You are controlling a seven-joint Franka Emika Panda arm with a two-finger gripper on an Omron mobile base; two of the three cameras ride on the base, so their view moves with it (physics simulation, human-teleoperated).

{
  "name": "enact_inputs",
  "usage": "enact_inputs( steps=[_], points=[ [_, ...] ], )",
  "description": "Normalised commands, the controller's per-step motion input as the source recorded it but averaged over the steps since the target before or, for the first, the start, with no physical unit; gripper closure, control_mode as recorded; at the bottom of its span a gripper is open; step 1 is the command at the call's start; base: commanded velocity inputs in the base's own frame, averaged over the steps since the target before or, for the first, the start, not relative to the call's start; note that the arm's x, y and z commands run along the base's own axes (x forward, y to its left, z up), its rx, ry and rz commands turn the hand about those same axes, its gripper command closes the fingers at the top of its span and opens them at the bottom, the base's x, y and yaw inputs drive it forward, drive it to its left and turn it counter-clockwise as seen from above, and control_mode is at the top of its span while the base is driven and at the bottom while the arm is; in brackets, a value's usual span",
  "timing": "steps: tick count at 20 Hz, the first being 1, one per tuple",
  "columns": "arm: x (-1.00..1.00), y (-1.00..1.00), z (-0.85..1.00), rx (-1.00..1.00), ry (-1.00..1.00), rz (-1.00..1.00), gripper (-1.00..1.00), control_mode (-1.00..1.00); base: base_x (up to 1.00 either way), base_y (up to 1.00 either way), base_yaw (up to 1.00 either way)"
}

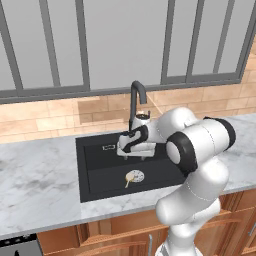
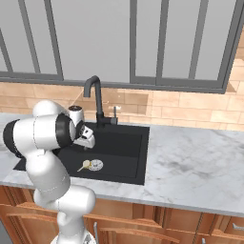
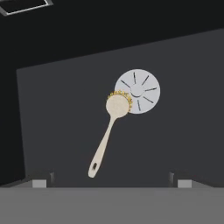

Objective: Pick up the dish brush and dish brush from the sink, and place them back in the cabinet, and close the cabinet doors.

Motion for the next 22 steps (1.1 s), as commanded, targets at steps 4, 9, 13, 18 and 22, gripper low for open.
enact_inputs(
  steps=[4, 9, 13, 18, 22],
  points=[
    [0.00, 0.01, -0.26, -0.01, 0.00, 0.00, -1.00, -1.00, 0.00, 0.00, 0.00],
    [0.00, 0.03, -0.25, -0.01, 0.00, 0.00, -1.00, -1.00, 0.00, 0.00, 0.00],
    [0.00, 0.09, -0.22, -0.02, 0.00, 0.00, -1.00, -1.00, 0.00, 0.00, 0.00],
    [0.00, 0.11, -0.20, -0.02, 0.00, 0.00, -1.00, -1.00, 0.00, 0.00, 0.00],
    [0.00, 0.13, -0.19, -0.01, 0.00, 0.00, -1.00, -1.00, 0.00, 0.00, 0.00]
  ],
)
